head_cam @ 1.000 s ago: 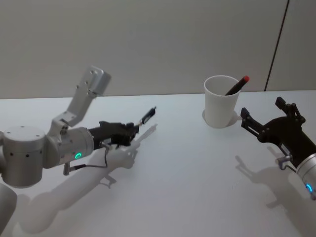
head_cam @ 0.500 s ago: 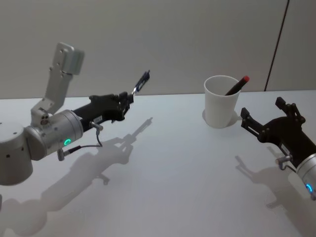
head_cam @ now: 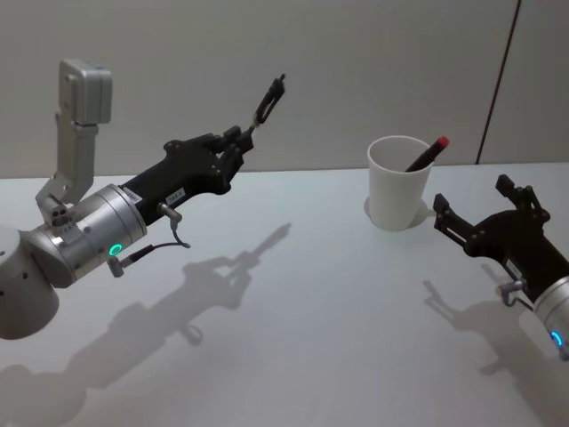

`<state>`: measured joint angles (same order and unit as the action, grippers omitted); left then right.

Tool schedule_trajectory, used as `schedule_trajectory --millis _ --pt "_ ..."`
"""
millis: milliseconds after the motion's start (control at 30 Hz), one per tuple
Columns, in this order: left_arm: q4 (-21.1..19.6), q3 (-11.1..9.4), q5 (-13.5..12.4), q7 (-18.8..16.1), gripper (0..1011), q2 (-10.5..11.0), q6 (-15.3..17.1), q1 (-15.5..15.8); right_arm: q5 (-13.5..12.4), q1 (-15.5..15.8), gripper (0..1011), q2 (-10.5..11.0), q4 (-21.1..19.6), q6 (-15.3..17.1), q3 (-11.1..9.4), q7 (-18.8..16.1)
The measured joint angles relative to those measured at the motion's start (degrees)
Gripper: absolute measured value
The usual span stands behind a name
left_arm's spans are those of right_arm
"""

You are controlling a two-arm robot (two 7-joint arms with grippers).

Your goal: Place the pen into the pen holder.

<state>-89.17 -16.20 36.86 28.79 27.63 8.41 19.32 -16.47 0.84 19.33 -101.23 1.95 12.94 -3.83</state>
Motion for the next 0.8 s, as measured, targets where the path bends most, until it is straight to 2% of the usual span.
schedule_trajectory --millis 167,467,633,800 --pt "-0.2 -0.2 1.4 3.6 120 -0.3 -2.8 -0.2 0.0 0.0 1002 0.0 0.0 0.0 0.0 0.0" --pt "0.0 -1.3 2.3 10.0 121 -1.1 -5.1 0.1 0.0 0.0 1002 0.0 0.0 0.0 0.0 0.0" --pt "0.5 -2.1 1.7 13.7 121 -1.6 -5.4 0.4 0.0 0.0 1001 0.0 0.0 0.0 0.0 0.0" --pt "1.5 -3.2 -0.3 17.6 121 -2.1 -5.2 1.0 0.0 0.0 1002 0.0 0.0 0.0 0.0 0.0"
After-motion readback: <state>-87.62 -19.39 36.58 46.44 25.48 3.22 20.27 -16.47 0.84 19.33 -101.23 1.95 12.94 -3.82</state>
